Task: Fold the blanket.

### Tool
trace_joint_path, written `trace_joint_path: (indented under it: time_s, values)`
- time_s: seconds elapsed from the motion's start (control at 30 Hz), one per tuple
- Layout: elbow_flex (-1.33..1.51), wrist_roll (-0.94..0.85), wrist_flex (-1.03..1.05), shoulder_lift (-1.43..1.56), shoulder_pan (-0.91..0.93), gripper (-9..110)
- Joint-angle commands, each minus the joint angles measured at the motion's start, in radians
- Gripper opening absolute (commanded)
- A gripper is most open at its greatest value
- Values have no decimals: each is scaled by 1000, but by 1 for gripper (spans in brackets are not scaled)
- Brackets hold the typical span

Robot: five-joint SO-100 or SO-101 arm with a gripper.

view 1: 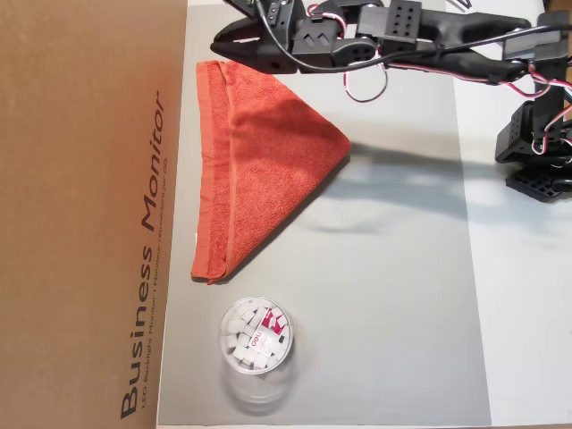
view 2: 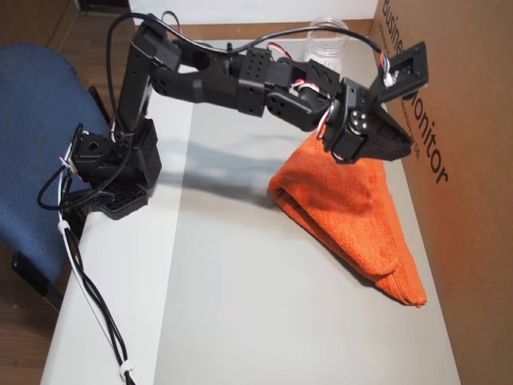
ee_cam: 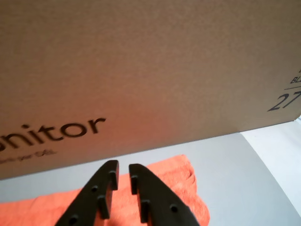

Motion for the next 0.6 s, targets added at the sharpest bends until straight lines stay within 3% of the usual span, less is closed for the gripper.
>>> trace_joint_path:
  time_s: [0.0,0.57]
  values:
    - [77,-8,-2,164,-17,0]
    - [518,-183,-2,584,-44,0]
